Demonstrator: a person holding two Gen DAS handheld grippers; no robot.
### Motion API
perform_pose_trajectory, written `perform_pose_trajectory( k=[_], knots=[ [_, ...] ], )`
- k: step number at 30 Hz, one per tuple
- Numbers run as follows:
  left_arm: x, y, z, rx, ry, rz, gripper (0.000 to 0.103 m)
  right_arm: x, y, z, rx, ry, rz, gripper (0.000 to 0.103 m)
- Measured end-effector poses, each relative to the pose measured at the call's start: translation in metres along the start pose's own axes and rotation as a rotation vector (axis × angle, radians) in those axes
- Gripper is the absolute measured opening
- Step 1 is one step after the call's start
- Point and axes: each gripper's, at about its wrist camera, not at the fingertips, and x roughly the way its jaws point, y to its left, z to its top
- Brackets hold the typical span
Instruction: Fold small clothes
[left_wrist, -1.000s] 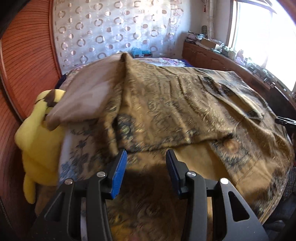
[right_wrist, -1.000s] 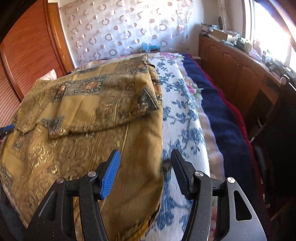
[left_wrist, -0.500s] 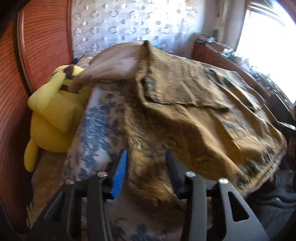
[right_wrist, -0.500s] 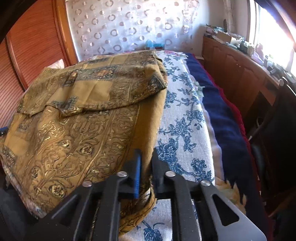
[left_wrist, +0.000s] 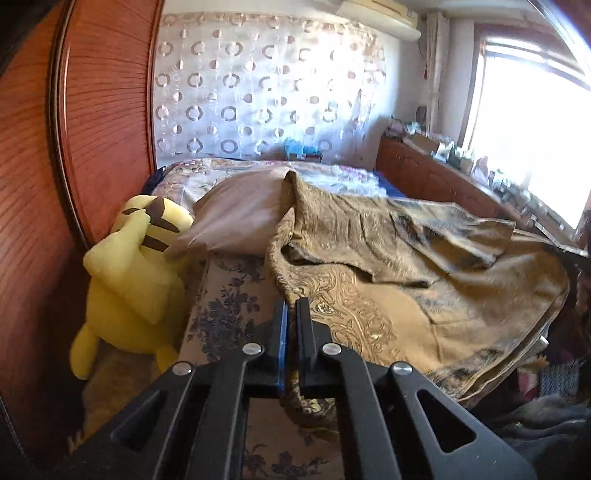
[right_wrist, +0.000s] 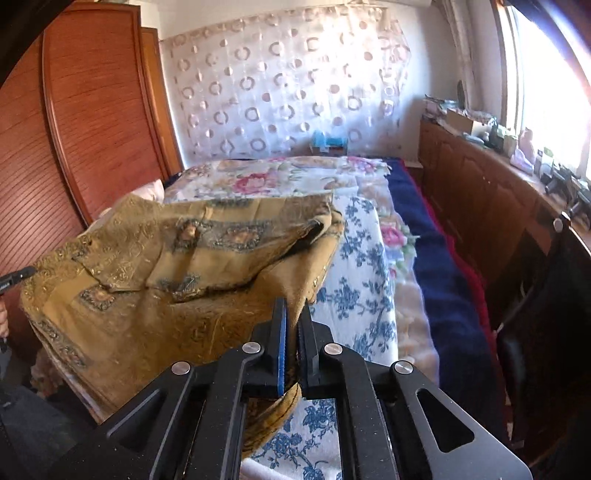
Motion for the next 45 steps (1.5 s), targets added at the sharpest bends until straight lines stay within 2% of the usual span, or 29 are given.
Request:
perform_pose_trajectory(
  k=[3, 6, 8, 12, 14, 19, 23, 25, 27, 29, 30, 31, 32, 35, 40, 45],
  knots=[
    [0.009, 0.0, -0.009, 0.021, 0.048, 0.026, 0.006, 0.007, 0.0, -0.007, -0.013, 0.058, -0.019, 0.002],
    [0.018, -0.001, -0.014, 0.034, 0.072, 0.036, 0.013, 0.018, -0.005, -0.024, -0.008, 0.119, -0.052, 0.01],
    [0.021, -0.001, -0.013, 0.032, 0.075, 0.031, 0.019, 0.022, -0.011, -0.029, 0.011, 0.127, -0.054, 0.025],
    [0.024, -0.005, -0.003, 0.023, 0.055, 0.027, 0.028, 0.027, -0.015, -0.024, 0.028, 0.102, -0.049, 0.037],
    [0.028, -0.011, 0.004, 0.029, 0.048, 0.016, 0.034, 0.033, -0.013, -0.017, 0.026, 0.093, -0.038, 0.053],
    [0.061, -0.024, 0.022, 0.045, 0.083, -0.021, 0.037, 0.072, -0.008, 0.002, 0.002, 0.099, -0.028, 0.054],
    [0.097, -0.027, 0.034, 0.041, 0.143, -0.026, 0.037, 0.112, -0.015, 0.009, 0.005, 0.151, -0.058, 0.054],
    [0.117, -0.026, 0.037, 0.041, 0.181, -0.027, 0.037, 0.127, -0.022, 0.01, 0.021, 0.176, -0.08, 0.054],
    [0.134, -0.023, 0.037, 0.034, 0.226, -0.001, 0.037, 0.139, -0.027, 0.009, 0.03, 0.196, -0.084, 0.049],
    [0.149, -0.021, 0.036, 0.035, 0.259, 0.004, 0.037, 0.145, -0.028, 0.007, 0.03, 0.207, -0.071, 0.025],
    [0.155, -0.019, 0.035, 0.035, 0.273, 0.012, 0.037, 0.146, -0.026, 0.007, 0.018, 0.21, -0.063, 0.018],
    [0.159, -0.017, 0.033, 0.03, 0.28, 0.02, 0.037, 0.148, -0.024, 0.007, 0.001, 0.214, -0.058, 0.007],
    [0.162, -0.015, 0.033, 0.027, 0.281, 0.022, 0.037, 0.149, -0.022, 0.007, -0.01, 0.214, -0.055, 0.003],
    [0.161, -0.015, 0.033, 0.018, 0.272, 0.027, 0.037, 0.141, -0.012, 0.01, -0.045, 0.176, -0.046, 0.002],
    [0.161, -0.018, 0.03, 0.074, 0.259, 0.063, 0.039, 0.126, -0.002, 0.017, -0.075, 0.114, -0.036, 0.001],
    [0.166, -0.009, 0.035, 0.058, 0.246, 0.043, 0.04, 0.12, 0.004, 0.022, -0.083, 0.102, -0.024, 0.001]
  ],
)
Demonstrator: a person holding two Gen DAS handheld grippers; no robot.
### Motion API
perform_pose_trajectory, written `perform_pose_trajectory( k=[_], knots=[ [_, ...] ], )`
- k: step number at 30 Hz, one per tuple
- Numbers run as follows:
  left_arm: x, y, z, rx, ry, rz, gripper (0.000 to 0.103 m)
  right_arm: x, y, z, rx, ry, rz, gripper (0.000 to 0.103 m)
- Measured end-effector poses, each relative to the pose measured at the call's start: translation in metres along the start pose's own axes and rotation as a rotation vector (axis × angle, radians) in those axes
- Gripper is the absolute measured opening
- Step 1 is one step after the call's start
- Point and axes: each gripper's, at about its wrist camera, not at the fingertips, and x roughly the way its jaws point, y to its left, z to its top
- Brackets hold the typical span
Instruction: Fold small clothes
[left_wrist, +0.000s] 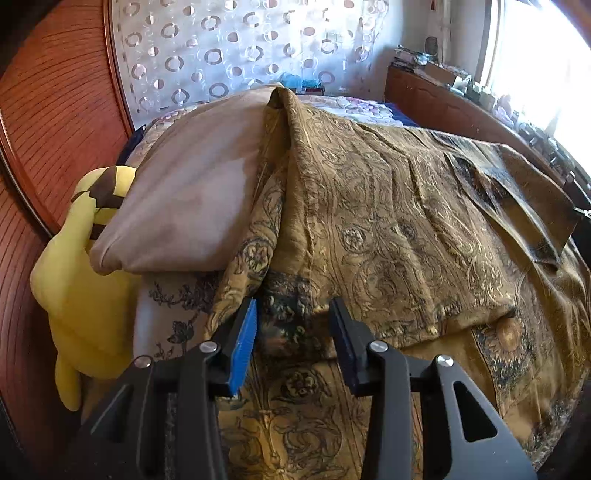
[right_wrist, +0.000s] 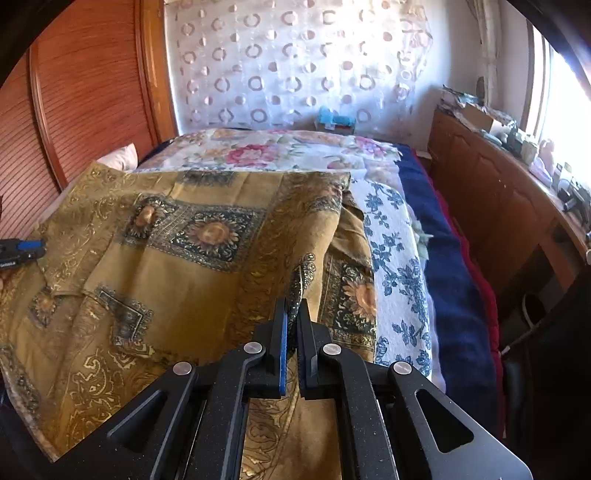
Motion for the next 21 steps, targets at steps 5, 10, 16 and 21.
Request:
perform_pose_trajectory(
  k=[5, 10, 16, 21],
  knots=[
    [-0.011, -0.008, 0.0, 0.045, -0.042, -0.022, 0.0, 0.0, 0.001, 0.001, 0.003, -0.003, 0.01, 0.001],
    [-0.052, -0.012, 0.0, 0.026, -0.144, -0.082, 0.0, -0.014, -0.001, 0.0, 0.012, -0.026, 0.026, 0.001],
    [-0.101, -0.005, -0.014, -0.008, -0.213, -0.128, 0.0, -0.044, -0.006, -0.006, 0.032, -0.055, 0.073, 0.001],
    [-0.119, 0.003, -0.047, -0.027, -0.197, -0.133, 0.0, -0.08, -0.006, -0.03, 0.033, -0.044, 0.108, 0.001]
  ],
)
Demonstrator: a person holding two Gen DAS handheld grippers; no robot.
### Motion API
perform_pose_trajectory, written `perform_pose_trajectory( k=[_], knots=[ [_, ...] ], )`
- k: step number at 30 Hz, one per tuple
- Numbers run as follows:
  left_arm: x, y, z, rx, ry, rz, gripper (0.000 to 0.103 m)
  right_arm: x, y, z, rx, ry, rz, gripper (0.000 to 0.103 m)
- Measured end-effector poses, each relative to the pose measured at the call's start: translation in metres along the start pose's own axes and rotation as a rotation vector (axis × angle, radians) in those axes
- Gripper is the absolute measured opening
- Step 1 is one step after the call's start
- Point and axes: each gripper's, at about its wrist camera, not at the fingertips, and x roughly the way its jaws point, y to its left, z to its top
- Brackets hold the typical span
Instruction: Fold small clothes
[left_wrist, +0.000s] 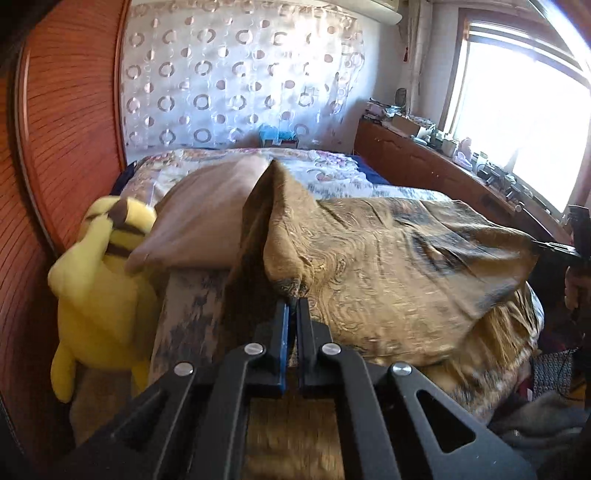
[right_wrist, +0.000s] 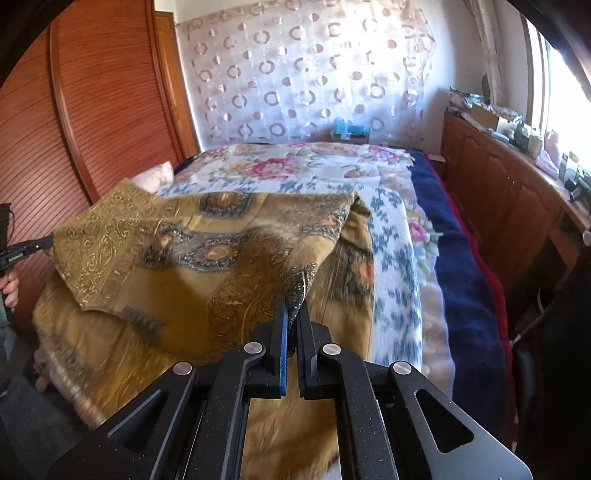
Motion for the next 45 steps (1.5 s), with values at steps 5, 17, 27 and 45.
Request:
perform_pose_trajectory(
  k=[5, 17, 27, 45],
  knots=[
    [-0.014, 0.003, -0.028, -0.013, 0.025, 0.022, 0.001, -0.036, 0.001, -0.026, 0.024, 0.021, 0.012, 0.001],
    [-0.001, 0.006, -0.052, -0.033, 0.077, 0.107, 0.026, -0.01, 0.013, -0.067, 0.016, 0.138, -0.091, 0.042],
    [-0.002, 0.014, -0.055, -0.059, 0.078, 0.143, 0.039, 0.002, 0.022, -0.059, 0.019, 0.042, -0.114, 0.059],
    [0.022, 0.019, -0.071, -0.081, 0.145, 0.161, 0.042, 0.067, 0.078, -0.059, -0.077, 0.083, -0.075, 0.069]
  ],
)
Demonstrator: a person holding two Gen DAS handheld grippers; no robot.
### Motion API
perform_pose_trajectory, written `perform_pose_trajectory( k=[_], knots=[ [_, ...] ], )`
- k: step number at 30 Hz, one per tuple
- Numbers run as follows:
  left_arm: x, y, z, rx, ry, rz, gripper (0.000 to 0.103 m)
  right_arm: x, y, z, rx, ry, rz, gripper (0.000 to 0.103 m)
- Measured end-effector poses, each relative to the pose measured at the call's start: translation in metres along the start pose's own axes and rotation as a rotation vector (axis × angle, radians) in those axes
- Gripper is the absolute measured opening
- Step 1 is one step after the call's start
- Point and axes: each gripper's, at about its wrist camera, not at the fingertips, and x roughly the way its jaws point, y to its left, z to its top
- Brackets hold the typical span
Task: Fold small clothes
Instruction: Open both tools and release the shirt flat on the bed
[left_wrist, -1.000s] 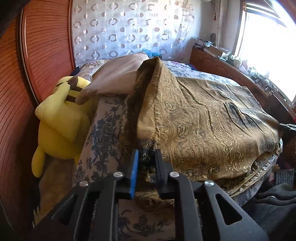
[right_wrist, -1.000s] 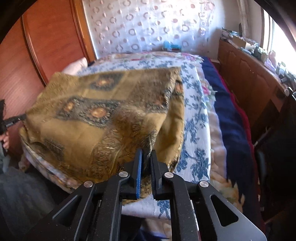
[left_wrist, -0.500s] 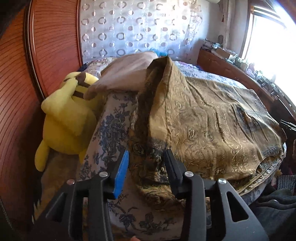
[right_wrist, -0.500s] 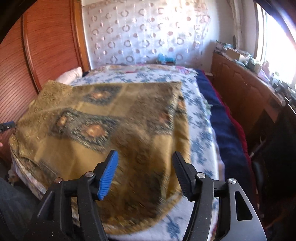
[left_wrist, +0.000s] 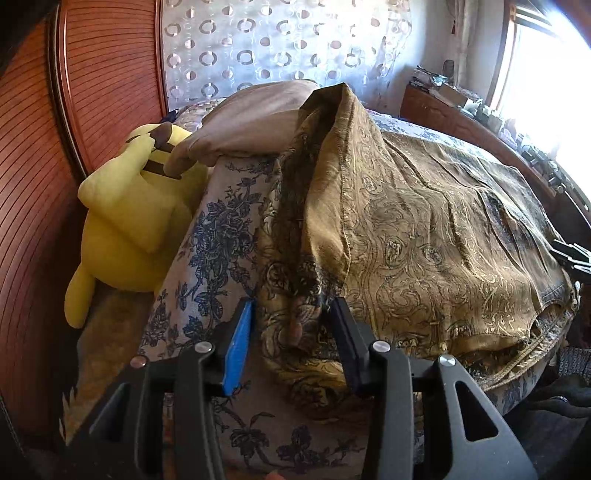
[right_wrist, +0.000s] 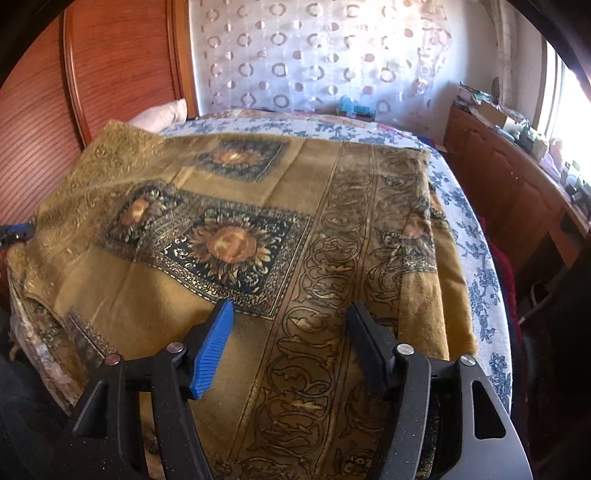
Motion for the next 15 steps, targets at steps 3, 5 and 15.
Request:
perform_pose_trajectory(
  k=[3, 5, 15],
  knots=[
    [0.0, -0.001, 0.0, 0.005, -0.004, 0.007, 0.043, 0.002, 0.002, -0.004, -0.006, 0.001, -0.002, 0.075],
    [0.001, -0.002, 0.0, 0.007, -0.006, 0.01, 0.043, 0.001, 0.005, -0.006, -0.02, -0.009, -0.019, 0.077],
    [0.002, -0.002, -0.001, 0.004, -0.029, 0.02, 0.045, 0.003, 0.007, -0.012, 0.002, -0.054, -0.03, 0.085]
  ],
)
